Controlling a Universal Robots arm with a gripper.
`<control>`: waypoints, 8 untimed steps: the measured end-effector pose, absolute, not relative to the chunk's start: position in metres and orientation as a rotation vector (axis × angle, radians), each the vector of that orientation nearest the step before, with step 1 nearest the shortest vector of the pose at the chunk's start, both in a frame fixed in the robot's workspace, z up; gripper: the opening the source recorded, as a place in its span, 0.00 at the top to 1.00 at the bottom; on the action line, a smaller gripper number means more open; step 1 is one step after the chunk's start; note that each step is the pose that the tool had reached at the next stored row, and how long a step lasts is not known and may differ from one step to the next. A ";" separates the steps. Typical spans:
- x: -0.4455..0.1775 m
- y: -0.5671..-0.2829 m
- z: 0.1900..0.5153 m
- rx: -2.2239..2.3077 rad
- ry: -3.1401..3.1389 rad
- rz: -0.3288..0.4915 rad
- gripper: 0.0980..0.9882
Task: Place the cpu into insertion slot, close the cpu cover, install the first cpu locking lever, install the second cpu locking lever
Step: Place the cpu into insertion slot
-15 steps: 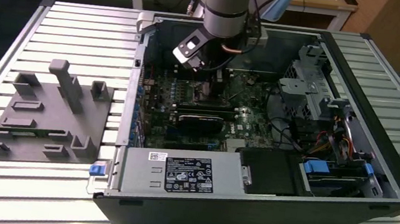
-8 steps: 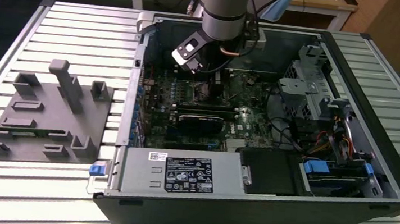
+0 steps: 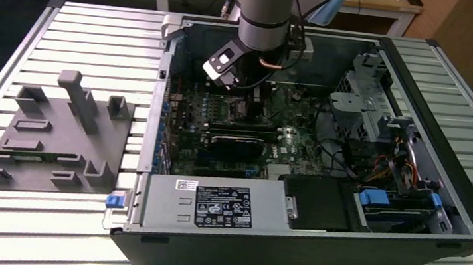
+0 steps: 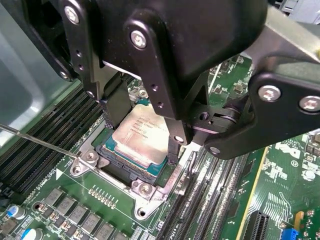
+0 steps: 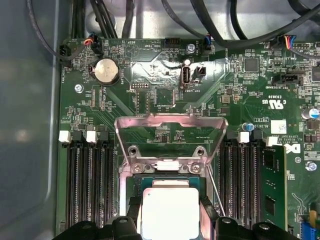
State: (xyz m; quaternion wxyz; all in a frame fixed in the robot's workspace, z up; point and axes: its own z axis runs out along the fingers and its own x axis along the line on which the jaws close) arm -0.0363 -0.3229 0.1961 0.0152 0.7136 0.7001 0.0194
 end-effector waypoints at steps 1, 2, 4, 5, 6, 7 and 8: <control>-0.036 -0.323 0.196 2.220 2.178 0.060 0.50; -0.036 -0.322 0.196 2.220 2.179 0.060 0.50; -0.036 -0.322 0.195 2.220 2.179 0.061 0.50; -0.036 -0.321 0.195 2.219 2.181 0.061 0.50; -0.036 -0.321 0.194 2.216 2.183 0.061 0.50; -0.037 -0.320 0.194 2.214 2.185 0.061 0.50; -0.037 -0.320 0.194 2.213 2.187 0.061 0.50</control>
